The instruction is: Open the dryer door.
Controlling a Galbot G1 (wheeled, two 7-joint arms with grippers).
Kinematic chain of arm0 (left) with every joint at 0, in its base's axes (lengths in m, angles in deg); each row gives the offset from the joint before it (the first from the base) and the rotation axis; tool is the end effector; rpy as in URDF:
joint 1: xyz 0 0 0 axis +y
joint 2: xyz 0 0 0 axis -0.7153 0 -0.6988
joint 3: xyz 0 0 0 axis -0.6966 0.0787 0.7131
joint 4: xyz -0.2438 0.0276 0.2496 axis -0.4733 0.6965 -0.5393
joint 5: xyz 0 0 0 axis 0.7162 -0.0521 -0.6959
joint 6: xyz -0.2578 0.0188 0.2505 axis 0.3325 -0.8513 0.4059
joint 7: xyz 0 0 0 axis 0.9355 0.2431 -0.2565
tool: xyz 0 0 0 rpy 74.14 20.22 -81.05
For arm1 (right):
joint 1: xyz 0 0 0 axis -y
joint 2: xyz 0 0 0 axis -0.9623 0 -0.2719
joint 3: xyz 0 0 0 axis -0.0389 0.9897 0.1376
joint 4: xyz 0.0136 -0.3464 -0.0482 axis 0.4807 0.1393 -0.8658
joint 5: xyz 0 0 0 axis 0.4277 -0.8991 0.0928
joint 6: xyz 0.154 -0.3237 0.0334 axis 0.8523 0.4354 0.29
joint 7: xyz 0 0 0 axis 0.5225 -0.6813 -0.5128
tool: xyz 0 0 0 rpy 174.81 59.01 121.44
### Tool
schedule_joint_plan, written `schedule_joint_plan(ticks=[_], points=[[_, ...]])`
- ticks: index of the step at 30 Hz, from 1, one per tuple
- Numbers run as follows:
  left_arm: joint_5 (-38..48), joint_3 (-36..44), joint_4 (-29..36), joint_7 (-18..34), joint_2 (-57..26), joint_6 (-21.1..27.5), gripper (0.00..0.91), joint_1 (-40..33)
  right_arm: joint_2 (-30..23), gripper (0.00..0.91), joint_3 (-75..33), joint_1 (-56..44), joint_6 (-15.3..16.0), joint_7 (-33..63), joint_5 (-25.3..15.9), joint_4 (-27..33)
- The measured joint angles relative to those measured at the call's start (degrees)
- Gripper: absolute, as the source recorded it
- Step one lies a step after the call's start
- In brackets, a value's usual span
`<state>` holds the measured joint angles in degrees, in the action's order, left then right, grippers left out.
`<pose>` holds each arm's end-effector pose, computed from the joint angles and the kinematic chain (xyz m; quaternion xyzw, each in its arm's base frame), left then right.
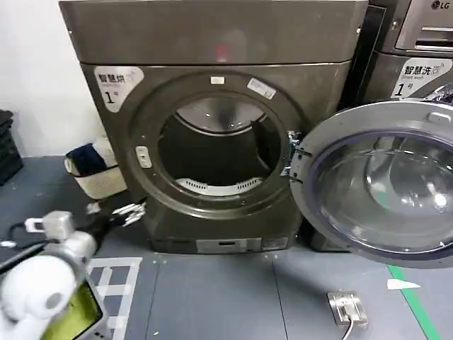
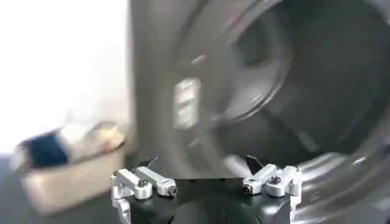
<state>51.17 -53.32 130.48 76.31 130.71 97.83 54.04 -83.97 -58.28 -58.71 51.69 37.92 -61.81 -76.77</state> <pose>0.2651 0.1159 -0.1097 0.0072 -0.9798 0.0251 0.1982 -0.1082 -0.3214 -0.2803 -0.6862 -0.6961 0.1791 0.1115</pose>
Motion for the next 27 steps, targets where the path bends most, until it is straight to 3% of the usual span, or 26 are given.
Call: schedule_joint_plan(ticks=[8,12,20,27], points=[[24.72,-8.74,-0.5,23.08,-4.28,1.14,0.907,7.4,0.48,0.907,1.55,0.09,0.06,-0.07,0.4,-0.64],[36.4,-10.87,-1.22,32.27,-5.73,1.11,0.907,9.66,0.91,0.907,2.15,0.06,0.06,-0.25,0.45,-0.84],[52.54,-13.46,-3.95,39.92,-8.48,1.07,0.907,13.98,0.86,0.907,2.76,0.02,-0.35,-0.42,2.01,-1.24],[58.12,-13.69,-6.48,42.39,-9.84,1.06,0.907,15.54,0.41,0.907,2.84,0.0,-0.78,-0.45,3.35,-1.75]])
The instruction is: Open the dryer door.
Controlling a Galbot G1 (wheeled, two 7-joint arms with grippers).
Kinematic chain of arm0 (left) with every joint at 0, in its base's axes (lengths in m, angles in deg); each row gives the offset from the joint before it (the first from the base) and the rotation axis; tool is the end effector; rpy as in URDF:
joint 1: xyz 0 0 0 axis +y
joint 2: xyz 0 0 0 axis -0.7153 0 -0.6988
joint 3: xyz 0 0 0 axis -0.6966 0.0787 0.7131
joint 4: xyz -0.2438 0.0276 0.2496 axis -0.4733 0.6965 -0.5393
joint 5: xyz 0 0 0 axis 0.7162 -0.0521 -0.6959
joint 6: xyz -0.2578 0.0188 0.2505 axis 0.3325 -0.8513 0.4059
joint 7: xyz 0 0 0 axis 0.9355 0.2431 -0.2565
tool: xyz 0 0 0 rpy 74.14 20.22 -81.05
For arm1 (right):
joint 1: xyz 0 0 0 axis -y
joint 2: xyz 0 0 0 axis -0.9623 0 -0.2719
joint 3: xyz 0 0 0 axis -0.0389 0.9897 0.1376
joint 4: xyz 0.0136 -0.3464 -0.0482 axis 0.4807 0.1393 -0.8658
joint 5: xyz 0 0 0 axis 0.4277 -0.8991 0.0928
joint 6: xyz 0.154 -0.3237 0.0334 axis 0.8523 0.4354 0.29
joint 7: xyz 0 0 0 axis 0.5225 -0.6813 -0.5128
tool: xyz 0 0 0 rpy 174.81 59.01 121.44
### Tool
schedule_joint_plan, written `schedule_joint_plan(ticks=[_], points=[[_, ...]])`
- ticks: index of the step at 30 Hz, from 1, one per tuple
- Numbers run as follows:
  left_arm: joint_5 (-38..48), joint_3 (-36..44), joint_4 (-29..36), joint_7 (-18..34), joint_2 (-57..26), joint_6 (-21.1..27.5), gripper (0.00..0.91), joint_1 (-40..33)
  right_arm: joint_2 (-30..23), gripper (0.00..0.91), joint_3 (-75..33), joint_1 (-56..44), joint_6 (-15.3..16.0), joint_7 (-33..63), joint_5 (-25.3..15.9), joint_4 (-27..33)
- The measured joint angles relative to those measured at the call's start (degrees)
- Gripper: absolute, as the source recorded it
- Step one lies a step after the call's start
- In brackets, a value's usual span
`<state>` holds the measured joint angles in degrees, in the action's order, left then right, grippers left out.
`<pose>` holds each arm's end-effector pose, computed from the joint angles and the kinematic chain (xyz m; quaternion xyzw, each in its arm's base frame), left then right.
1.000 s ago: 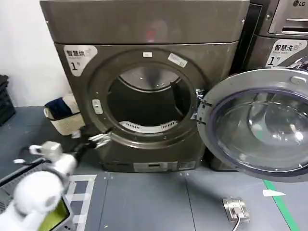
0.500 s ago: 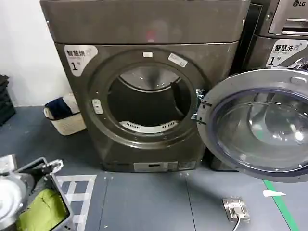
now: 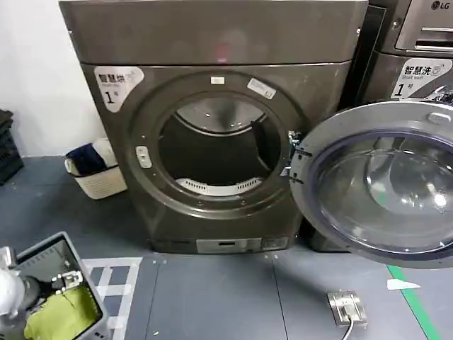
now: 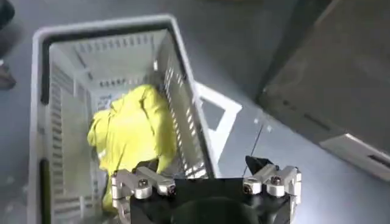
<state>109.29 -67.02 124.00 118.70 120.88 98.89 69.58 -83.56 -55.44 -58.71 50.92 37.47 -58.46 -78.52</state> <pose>0.2568 0.1949 -0.1232 0.2000 -0.8192 0.1773 0.5074 -0.0880 -0.3153 -0.2811 -0.6665 -0.7247 0.1511 0.0881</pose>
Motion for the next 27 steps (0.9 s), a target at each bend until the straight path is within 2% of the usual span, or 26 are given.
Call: schedule_joint_plan(ticks=[10,14,27], points=[[-2.22,1.58,-3.15,-0.07,0.09,0.0,0.907,0.09,-0.37,0.907,-0.13,-0.35,-0.46,1.25,1.36,-0.03],[-2.55,1.65,-3.84,-0.03,0.09,0.0,0.907,0.13,-0.16,0.907,0.02,-0.49,-2.45,3.2,1.35,0.85],[-1.58,1.5,-4.6,0.19,-0.28,0.0,0.907,0.4,-0.31,0.907,0.19,-0.46,-2.58,3.87,1.9,1.62]])
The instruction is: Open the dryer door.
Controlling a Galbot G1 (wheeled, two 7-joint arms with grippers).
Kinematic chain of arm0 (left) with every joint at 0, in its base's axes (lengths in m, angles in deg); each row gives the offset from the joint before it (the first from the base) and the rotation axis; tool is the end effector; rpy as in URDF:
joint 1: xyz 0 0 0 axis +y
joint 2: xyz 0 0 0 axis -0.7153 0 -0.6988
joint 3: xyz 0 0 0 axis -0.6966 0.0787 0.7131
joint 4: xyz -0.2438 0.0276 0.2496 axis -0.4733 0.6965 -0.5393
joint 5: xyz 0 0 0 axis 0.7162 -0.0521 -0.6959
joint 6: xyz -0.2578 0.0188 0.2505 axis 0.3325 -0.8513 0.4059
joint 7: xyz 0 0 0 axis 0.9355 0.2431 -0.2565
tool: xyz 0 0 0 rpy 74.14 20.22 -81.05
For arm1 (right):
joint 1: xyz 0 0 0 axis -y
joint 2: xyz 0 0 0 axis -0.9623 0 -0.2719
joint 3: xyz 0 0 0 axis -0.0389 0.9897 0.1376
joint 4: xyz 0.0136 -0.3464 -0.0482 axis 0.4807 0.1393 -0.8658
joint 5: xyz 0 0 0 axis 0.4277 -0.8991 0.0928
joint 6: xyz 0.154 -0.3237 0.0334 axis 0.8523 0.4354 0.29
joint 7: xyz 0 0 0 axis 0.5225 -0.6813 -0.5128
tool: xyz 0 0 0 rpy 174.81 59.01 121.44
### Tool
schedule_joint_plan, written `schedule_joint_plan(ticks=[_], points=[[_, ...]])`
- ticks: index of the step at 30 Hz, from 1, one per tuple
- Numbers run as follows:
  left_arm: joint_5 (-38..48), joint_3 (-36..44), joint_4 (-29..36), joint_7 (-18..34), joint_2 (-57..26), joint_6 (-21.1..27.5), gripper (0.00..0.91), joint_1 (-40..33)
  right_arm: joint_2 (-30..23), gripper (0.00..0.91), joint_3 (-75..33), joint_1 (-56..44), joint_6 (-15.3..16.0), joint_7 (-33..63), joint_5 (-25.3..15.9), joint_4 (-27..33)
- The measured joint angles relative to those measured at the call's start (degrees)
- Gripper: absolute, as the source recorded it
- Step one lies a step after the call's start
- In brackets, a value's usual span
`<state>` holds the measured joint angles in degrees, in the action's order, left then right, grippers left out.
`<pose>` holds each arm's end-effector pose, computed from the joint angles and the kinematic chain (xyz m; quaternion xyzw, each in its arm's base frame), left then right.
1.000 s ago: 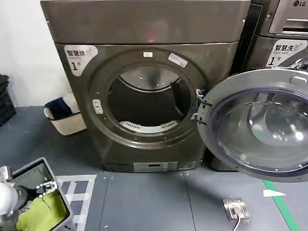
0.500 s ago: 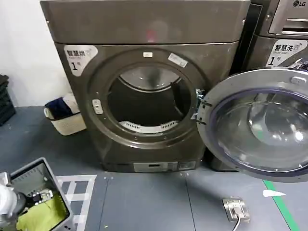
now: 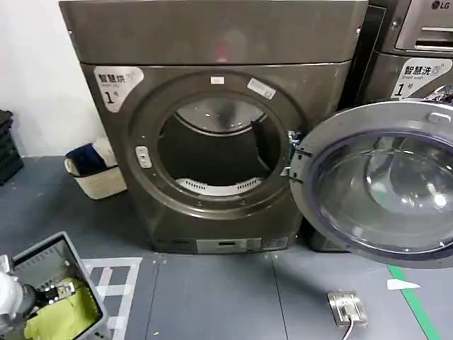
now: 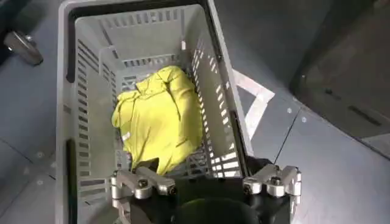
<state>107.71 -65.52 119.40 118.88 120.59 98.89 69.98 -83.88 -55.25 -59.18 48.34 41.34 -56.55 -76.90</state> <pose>0.2637 0.2139 -0.1461 0.2360 -0.7981 0.1734 0.5265 -0.0969 -0.3154 -0.2902 -0.6954 -0.7005 0.1428 0.0732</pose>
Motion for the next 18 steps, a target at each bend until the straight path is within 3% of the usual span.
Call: schedule_joint_plan(ticks=[18], points=[[0.16,0.53,-0.47,-0.01,-0.04,0.0,0.907,-0.1,-0.1,0.907,-0.92,-0.15,0.05,0.23,0.91,0.36]])
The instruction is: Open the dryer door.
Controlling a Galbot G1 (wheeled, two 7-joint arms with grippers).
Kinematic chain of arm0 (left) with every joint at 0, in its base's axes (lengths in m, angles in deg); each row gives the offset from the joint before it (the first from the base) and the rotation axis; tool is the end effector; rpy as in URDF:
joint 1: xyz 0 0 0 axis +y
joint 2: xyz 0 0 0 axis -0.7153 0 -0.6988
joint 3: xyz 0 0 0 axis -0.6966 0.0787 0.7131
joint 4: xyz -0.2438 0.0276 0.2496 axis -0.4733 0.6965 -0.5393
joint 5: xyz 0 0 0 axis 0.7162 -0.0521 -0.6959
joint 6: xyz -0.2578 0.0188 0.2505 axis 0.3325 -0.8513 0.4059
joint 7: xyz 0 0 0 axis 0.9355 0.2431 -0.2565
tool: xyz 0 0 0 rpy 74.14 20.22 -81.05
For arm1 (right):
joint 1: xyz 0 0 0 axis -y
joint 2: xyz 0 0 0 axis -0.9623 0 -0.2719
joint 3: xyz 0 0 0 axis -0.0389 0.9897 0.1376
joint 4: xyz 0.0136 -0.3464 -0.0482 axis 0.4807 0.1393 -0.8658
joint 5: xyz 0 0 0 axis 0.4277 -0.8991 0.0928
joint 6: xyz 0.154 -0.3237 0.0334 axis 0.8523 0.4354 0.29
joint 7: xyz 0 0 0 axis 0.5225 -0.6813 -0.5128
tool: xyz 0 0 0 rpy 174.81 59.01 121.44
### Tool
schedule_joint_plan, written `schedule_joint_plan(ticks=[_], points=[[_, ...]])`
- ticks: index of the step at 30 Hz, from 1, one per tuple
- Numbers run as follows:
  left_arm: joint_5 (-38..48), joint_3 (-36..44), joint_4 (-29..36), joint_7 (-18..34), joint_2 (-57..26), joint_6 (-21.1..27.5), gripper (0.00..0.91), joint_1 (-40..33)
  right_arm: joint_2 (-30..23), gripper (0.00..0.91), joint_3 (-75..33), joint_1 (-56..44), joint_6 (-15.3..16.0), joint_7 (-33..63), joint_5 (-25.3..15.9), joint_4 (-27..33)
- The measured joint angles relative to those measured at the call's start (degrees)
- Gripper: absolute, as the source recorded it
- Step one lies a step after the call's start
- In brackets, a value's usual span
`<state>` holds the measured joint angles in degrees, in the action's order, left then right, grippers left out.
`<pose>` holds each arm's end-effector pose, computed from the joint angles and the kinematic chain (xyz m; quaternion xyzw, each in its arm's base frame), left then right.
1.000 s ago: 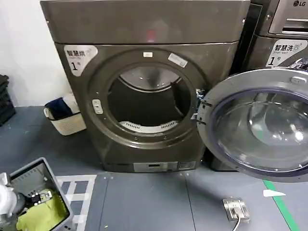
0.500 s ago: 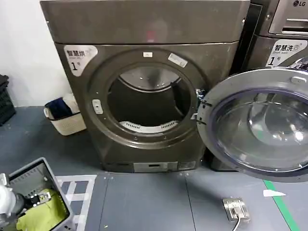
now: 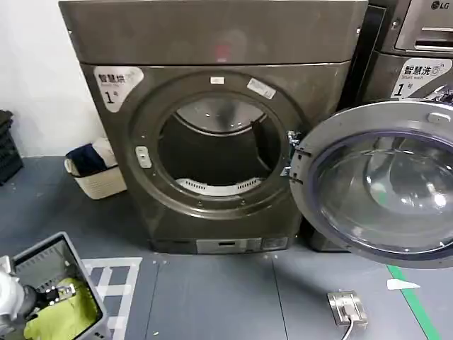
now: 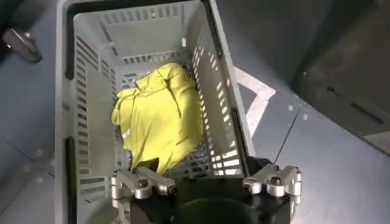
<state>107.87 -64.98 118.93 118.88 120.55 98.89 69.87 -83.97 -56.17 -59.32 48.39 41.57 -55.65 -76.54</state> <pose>0.2646 0.2147 -0.1496 0.2365 -0.7947 0.1741 0.5312 -0.1032 -0.3174 -0.2885 -0.7038 -0.6930 0.1388 0.0717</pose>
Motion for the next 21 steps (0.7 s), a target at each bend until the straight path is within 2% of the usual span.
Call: schedule_joint_plan(ticks=[21], points=[[0.29,-0.1,0.01,-0.01,0.04,0.0,0.907,1.1,0.0,0.907,-0.42,-0.08,-0.15,0.08,0.45,0.23]])
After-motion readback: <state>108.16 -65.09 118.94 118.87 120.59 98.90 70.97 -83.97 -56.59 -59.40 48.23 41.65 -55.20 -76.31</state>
